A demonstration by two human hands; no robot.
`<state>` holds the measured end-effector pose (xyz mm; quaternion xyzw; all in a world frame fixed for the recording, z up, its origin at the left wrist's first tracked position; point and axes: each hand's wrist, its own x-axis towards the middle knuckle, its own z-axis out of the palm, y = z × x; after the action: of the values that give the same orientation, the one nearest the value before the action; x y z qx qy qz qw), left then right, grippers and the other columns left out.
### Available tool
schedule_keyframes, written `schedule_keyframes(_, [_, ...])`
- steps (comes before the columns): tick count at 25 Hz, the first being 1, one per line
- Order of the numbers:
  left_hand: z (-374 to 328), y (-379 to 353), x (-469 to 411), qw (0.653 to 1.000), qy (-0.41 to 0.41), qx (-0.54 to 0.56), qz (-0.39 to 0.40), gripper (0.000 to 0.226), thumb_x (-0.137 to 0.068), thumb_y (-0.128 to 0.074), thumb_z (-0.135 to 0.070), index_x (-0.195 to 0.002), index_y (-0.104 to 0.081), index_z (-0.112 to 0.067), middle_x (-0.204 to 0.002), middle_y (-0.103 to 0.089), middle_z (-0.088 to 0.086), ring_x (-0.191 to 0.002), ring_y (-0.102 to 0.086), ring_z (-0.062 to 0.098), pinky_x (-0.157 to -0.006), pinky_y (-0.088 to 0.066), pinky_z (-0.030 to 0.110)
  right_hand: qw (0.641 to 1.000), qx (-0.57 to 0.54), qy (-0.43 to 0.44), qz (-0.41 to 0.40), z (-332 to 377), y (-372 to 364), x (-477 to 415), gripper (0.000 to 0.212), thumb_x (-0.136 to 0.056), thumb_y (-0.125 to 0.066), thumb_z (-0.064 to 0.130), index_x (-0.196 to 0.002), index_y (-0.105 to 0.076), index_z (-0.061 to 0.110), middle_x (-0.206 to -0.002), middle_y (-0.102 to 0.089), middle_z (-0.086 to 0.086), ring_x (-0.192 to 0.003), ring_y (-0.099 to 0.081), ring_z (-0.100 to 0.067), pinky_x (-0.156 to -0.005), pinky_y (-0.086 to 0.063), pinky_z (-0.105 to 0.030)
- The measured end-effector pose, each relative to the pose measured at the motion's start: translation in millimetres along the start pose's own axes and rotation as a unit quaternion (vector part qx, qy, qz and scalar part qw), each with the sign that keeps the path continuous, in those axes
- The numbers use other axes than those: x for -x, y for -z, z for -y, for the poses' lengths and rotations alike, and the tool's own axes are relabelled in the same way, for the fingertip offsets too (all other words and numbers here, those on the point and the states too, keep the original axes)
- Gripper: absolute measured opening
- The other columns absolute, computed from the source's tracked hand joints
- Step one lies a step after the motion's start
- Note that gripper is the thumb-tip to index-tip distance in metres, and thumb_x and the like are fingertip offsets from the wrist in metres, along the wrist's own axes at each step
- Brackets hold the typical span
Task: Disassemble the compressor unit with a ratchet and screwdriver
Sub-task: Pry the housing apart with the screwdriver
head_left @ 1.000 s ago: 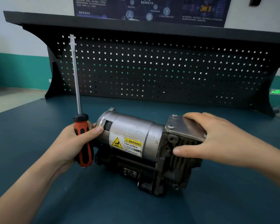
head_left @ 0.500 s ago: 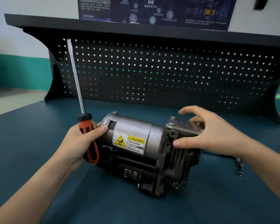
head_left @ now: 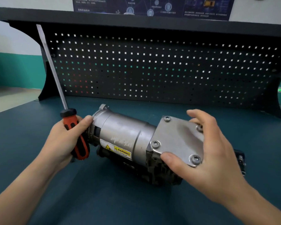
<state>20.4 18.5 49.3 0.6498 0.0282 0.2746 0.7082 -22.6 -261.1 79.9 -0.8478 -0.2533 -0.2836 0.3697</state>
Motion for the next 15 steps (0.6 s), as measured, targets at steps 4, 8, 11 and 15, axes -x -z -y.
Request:
schedule_keyframes(4, [2,7,9,0.999,0.011,0.03,-0.032,0.026,-0.073,-0.069,-0.027,-0.064,-0.048,-0.014,-0.051,-0.051,0.0,-0.044,-0.053,0.014,-0.049,-0.047,0.025,0.998,-0.052,-0.021,0.036,14,-4,-7,0.086,-0.043,-0.066,0.069,-0.115,-0.019,0.064,-0.118,-0.034,0.036,-0.106,-0.029,0.027,-0.08,-0.023,0.009])
schedule_keyframes(8, [5,9,9,0.996,0.043,0.055,-0.047,0.025,-0.085,-0.063,-0.018,-0.067,-0.047,-0.011,-0.06,-0.049,0.006,-0.05,-0.054,0.017,-0.05,-0.051,0.027,0.991,-0.021,-0.004,0.13,15,1,-17,0.098,-0.04,-0.075,0.066,-0.113,-0.01,0.074,-0.117,-0.031,0.042,-0.11,-0.027,0.025,-0.08,-0.03,0.005])
schedule_keyframes(11, [7,10,7,0.996,0.053,0.063,-0.042,0.026,-0.084,-0.065,-0.02,-0.067,-0.047,-0.012,-0.062,-0.048,0.007,-0.055,-0.053,0.022,-0.056,-0.049,0.032,0.992,-0.027,0.001,0.127,9,1,-19,0.095,-0.041,-0.071,0.073,-0.116,-0.014,0.072,-0.117,-0.036,0.038,-0.11,-0.03,0.024,-0.081,-0.027,0.008])
schedule_keyframes(15, [7,-6,-1,0.997,0.046,0.03,-0.051,0.027,-0.084,-0.067,-0.026,-0.069,-0.049,-0.013,-0.065,-0.05,0.007,-0.059,-0.052,0.021,-0.059,-0.047,0.032,0.993,-0.071,-0.042,0.079,-6,2,-30,0.087,-0.04,-0.075,0.074,-0.11,-0.022,0.072,-0.112,-0.044,0.037,-0.106,-0.036,0.023,-0.079,-0.035,-0.004])
